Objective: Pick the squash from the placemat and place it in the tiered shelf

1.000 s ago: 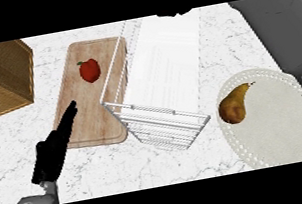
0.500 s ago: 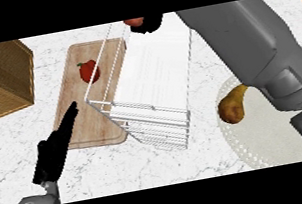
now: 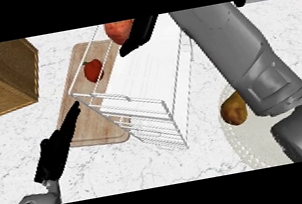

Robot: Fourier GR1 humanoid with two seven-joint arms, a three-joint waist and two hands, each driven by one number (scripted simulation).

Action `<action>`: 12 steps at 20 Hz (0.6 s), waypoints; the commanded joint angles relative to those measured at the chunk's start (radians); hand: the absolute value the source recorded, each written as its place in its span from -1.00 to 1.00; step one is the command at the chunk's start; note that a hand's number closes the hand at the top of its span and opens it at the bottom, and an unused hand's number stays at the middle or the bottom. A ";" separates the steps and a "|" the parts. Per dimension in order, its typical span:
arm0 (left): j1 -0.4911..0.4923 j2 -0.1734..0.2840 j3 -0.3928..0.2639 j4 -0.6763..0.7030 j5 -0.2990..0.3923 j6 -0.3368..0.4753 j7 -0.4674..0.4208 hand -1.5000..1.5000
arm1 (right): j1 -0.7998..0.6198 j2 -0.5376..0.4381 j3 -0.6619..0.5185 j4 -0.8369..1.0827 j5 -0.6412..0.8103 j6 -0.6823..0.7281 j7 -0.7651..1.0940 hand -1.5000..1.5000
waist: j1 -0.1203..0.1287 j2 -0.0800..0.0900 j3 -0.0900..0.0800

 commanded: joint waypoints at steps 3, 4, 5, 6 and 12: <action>0.013 -0.002 0.003 0.032 0.007 -0.015 -0.013 0.00 | -0.009 0.044 -0.153 0.096 -0.161 -0.028 0.086 -1.00 | -0.013 0.025 -0.007; 0.031 0.016 0.022 0.038 0.020 -0.030 -0.034 0.00 | 0.010 0.044 -0.160 0.079 -0.161 -0.075 0.066 -1.00 | -0.018 0.023 -0.007; -0.010 0.000 0.014 0.023 0.001 0.001 0.018 0.00 | -0.016 0.015 -0.202 0.096 -0.190 -0.097 0.084 -1.00 | -0.013 0.028 -0.007; 0.005 0.009 0.018 0.023 0.014 -0.019 0.002 0.00 | -0.020 0.039 -0.218 0.095 -0.197 -0.176 0.086 -1.00 | -0.008 0.028 -0.008; -0.002 0.014 0.028 0.012 0.014 -0.017 -0.003 0.00 | -0.038 -0.201 -0.320 0.107 -0.247 -0.252 0.132 -1.00 | -0.007 0.038 -0.007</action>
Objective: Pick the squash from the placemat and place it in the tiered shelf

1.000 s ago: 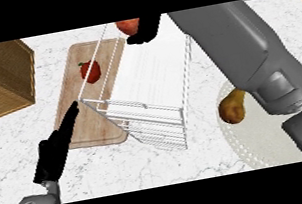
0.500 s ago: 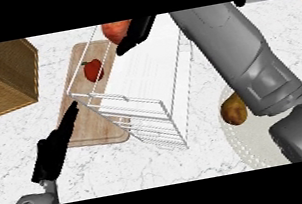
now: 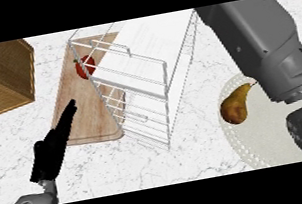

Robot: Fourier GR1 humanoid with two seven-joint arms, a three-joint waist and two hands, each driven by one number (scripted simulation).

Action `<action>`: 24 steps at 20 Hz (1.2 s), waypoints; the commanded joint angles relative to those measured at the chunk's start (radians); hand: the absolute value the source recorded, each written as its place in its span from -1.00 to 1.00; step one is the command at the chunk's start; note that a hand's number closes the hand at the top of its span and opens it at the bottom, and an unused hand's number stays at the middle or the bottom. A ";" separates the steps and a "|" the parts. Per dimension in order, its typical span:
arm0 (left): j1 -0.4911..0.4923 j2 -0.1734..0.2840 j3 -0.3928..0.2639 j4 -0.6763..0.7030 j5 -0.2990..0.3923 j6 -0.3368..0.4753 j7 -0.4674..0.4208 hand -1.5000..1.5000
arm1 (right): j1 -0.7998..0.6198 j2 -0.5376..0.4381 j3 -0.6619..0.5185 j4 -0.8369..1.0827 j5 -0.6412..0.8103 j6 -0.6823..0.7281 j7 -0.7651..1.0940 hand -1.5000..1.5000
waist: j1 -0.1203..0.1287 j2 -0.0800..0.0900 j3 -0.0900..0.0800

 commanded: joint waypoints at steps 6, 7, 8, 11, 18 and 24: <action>-0.007 -0.006 -0.004 0.047 -0.002 -0.014 0.001 0.00 | 0.044 -0.340 -0.064 0.074 -0.003 0.000 0.066 -1.00 | 0.016 0.028 -0.004; -0.015 -0.029 -0.031 0.019 -0.018 0.002 0.031 0.00 | 0.085 -0.336 -0.045 0.078 0.017 0.022 0.010 -1.00 | 0.028 0.031 -0.003; -0.009 -0.014 -0.025 0.009 -0.001 -0.025 0.033 0.00 | 0.086 -0.370 -0.071 0.085 -0.008 0.050 0.011 -1.00 | 0.031 0.030 -0.003; -0.018 -0.038 -0.036 0.011 -0.016 0.000 0.040 0.00 | 0.104 -0.422 -0.064 0.086 -0.002 0.132 -0.037 -1.00 | 0.036 0.032 -0.002; -0.031 -0.039 -0.047 0.021 -0.025 -0.011 0.025 0.00 | 0.137 -0.529 -0.044 0.095 0.030 0.256 -0.124 -1.00 | 0.066 0.047 0.000; -0.016 -0.026 -0.052 0.012 -0.018 -0.038 0.021 0.00 | 0.141 -0.544 -0.006 0.102 0.080 0.257 -0.173 -1.00 | 0.086 0.046 -0.001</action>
